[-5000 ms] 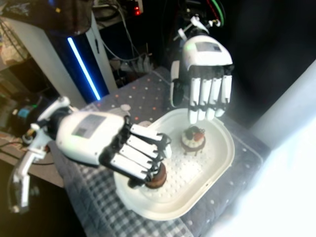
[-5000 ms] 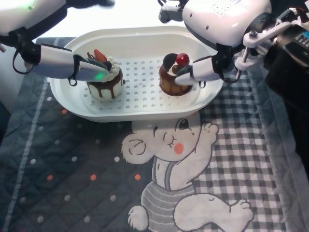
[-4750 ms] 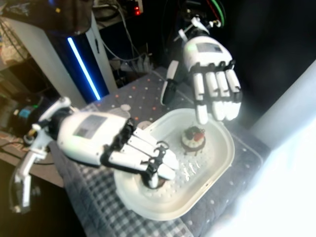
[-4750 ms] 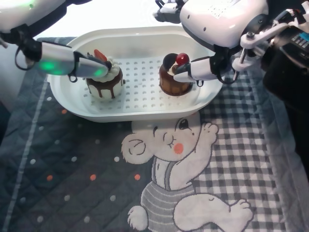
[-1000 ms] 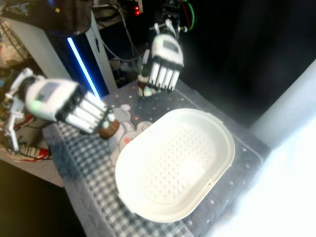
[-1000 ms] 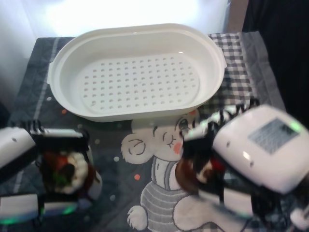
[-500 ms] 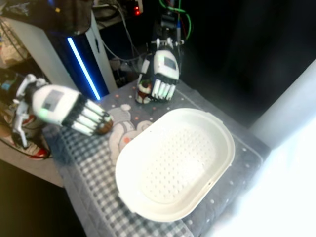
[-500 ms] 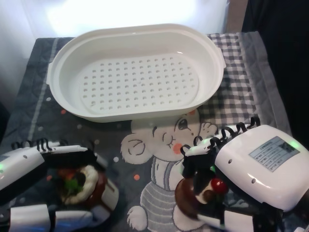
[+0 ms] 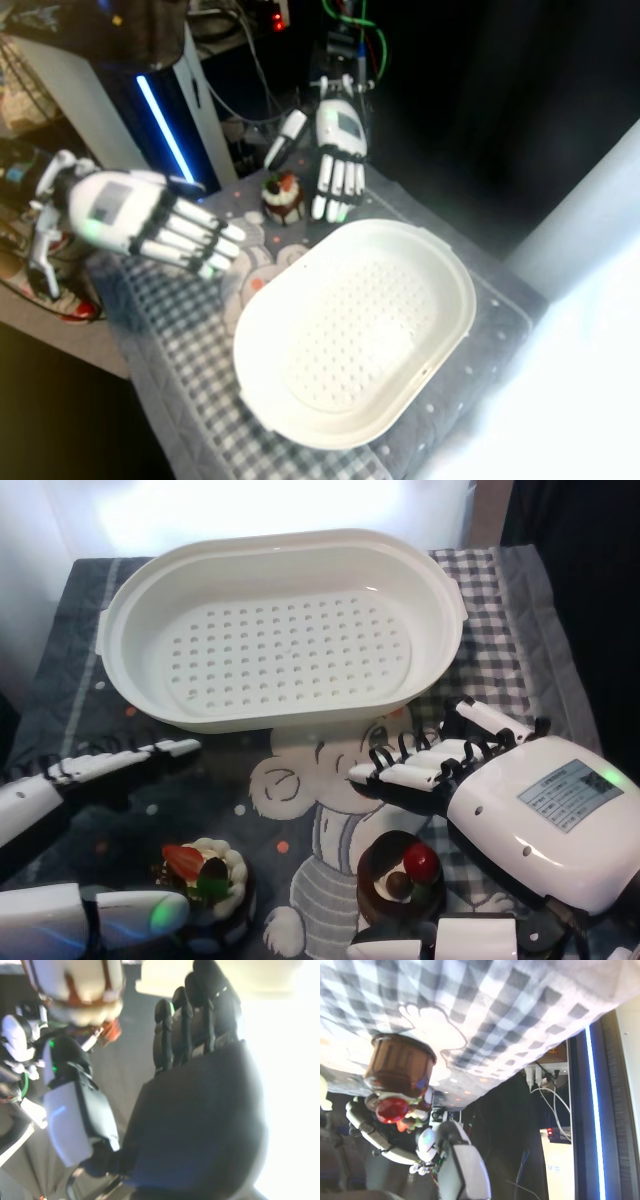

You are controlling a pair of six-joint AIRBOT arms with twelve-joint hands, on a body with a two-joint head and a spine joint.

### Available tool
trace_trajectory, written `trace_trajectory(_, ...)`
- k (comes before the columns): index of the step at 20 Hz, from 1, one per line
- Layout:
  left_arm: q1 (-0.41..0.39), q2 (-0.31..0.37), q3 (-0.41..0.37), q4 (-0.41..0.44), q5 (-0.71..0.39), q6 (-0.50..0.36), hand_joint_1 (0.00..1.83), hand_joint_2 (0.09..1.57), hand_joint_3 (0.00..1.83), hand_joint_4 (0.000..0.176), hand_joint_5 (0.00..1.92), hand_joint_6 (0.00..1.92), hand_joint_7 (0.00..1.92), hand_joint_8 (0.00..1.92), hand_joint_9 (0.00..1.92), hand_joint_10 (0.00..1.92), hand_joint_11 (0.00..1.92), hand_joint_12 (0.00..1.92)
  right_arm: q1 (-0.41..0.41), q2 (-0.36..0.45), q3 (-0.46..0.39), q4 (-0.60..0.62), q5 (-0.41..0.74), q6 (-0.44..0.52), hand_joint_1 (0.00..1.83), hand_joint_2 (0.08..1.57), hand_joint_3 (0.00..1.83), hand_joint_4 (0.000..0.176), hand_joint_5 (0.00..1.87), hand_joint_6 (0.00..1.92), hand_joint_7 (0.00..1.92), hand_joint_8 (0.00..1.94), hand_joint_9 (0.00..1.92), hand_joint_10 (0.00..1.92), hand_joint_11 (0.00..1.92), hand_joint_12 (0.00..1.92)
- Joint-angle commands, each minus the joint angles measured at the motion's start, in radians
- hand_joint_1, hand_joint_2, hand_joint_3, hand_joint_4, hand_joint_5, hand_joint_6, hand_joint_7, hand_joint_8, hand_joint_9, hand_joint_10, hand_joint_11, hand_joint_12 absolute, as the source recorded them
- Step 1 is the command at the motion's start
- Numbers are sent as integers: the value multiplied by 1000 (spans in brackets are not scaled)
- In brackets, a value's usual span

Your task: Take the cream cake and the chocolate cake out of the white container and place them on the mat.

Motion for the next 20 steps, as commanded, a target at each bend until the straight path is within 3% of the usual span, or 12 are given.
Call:
trace_trajectory(1,5,4,-6,7,-116,-6,542,949,0,22,187,2,182,5,63,540,0,1283,6,5,-2,-34,118,3,413,906,10,0,586,27,639,32,598,163,12,1580)
trace_trajectory(3,43,29,-23,-24,-226,-6,575,974,3,0,320,20,322,28,140,701,0,1509,6,17,-4,-29,163,3,446,1000,6,0,766,83,862,71,640,711,190,1692)
trace_trajectory(5,62,37,-28,-50,-278,-6,386,1148,14,0,455,31,520,121,226,1010,59,1589,5,28,-5,-29,206,3,386,1211,18,0,771,689,939,633,829,1136,623,1674)
trace_trajectory(8,101,59,-35,-102,-383,-6,444,1284,3,0,712,88,502,1031,395,1387,222,1794,5,58,-1,-28,305,3,530,1360,37,0,900,1114,1086,1085,1063,1302,929,1634)
trace_trajectory(10,112,90,-38,-120,-467,-6,472,1263,0,0,779,144,538,1115,500,1346,326,1772,6,93,14,-7,401,3,572,1391,28,0,875,1267,999,1322,992,1445,889,1713)
trace_trajectory(12,112,123,-34,-132,-513,-6,524,1279,0,0,762,278,612,1114,583,1319,381,1751,6,114,32,24,500,3,622,1368,7,0,949,1235,1052,1317,1052,1493,943,1811)
trace_trajectory(13,112,137,-32,-138,-533,-6,553,1236,0,0,764,292,671,1115,658,1299,432,1734,6,122,38,34,548,3,893,1311,0,0,741,1432,993,1286,950,1477,779,1859)
trace_trajectory(14,114,156,-28,-144,-563,-6,557,1228,0,0,750,293,669,1132,658,1331,425,1766,6,137,46,43,604,3,890,1351,14,0,597,1603,897,1252,837,1412,580,1804)
trace_trajectory(15,115,172,-24,-145,-594,-5,589,1261,3,0,677,255,594,1191,609,1410,432,1809,6,151,51,47,653,3,613,1388,19,0,280,1416,741,1300,763,1369,513,1698)
trace_trajectory(18,61,203,3,-123,-601,15,539,1262,0,0,439,89,267,1014,321,1302,225,1698,6,158,85,59,671,3,270,1264,0,0,202,1042,396,1091,532,1218,522,1619)
trace_trajectory(19,38,206,16,-114,-601,16,375,1275,1,0,379,36,331,747,366,1171,277,1699,6,162,96,55,671,3,226,1283,0,0,152,1146,348,906,425,1155,388,1561)
trace_trajectory(20,10,207,28,-102,-601,22,273,1289,1,0,389,18,431,519,417,1053,302,1710,7,167,106,46,671,3,217,1277,0,0,30,936,293,686,361,1112,294,1546)
